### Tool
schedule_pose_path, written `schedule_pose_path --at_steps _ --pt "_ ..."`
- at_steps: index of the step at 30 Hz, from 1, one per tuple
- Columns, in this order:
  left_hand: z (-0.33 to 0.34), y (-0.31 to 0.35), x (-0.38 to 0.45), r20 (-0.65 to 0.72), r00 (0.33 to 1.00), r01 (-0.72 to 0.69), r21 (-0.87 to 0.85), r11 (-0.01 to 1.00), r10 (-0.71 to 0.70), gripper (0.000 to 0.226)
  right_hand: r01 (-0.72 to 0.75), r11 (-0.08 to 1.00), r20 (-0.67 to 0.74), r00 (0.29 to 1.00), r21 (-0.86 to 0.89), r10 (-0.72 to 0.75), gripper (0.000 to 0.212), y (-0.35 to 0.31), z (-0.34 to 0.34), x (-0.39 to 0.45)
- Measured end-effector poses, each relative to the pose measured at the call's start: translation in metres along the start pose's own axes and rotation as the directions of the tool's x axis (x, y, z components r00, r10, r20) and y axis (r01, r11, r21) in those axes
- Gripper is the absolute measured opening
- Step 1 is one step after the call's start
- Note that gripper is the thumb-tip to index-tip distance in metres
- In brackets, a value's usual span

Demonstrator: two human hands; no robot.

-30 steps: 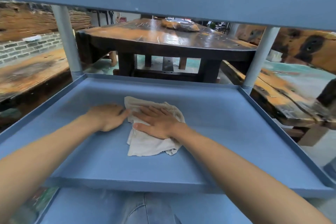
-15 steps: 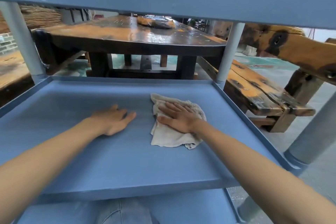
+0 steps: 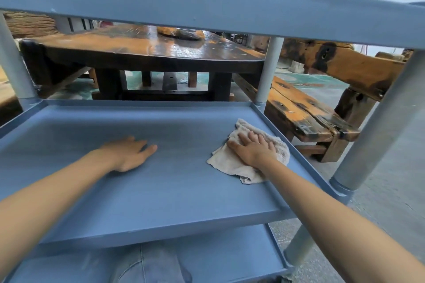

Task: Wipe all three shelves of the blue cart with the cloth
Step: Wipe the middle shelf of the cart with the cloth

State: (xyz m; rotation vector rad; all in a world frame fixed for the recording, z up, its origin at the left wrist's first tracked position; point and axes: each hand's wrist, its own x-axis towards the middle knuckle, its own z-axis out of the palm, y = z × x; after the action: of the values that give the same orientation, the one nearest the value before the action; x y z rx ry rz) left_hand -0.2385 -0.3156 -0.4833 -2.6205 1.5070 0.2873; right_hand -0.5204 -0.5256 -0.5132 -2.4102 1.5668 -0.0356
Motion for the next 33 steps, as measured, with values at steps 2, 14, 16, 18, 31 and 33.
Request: schedule_pose_path --at_steps 2,14,16,18,31,33 --pt "0.002 0.000 -0.006 0.008 1.000 0.006 -0.019 1.000 -0.005 0.073 -0.098 0.995 -0.011 0.995 0.002 0.098 0.086 0.001 -0.001 -0.005" --pt "0.021 -0.051 -0.032 -0.169 0.973 -0.187 -0.171 0.967 0.158 0.058 0.515 0.814 0.135 0.857 -0.268 -0.498 0.057 0.047 -0.056 0.010" --pt "0.023 -0.053 -0.035 -0.166 0.973 -0.189 -0.162 0.968 0.162 0.055 0.530 0.821 0.168 0.847 -0.213 -0.504 0.057 0.061 -0.048 0.009" --pt "0.025 -0.050 -0.037 -0.131 0.977 -0.188 -0.145 0.971 0.170 0.060 0.478 0.861 0.139 0.878 -0.177 -0.458 0.055 0.067 -0.039 0.009" --pt "0.041 -0.055 -0.034 -0.080 0.986 -0.156 -0.117 0.981 0.147 0.087 0.151 0.966 -0.007 0.988 -0.212 -0.156 0.067 0.071 -0.016 -0.034" --pt "0.045 -0.053 -0.037 -0.101 0.984 -0.159 -0.097 0.983 0.149 0.075 0.087 0.981 -0.049 0.994 -0.176 -0.097 0.070 0.070 -0.012 -0.042"
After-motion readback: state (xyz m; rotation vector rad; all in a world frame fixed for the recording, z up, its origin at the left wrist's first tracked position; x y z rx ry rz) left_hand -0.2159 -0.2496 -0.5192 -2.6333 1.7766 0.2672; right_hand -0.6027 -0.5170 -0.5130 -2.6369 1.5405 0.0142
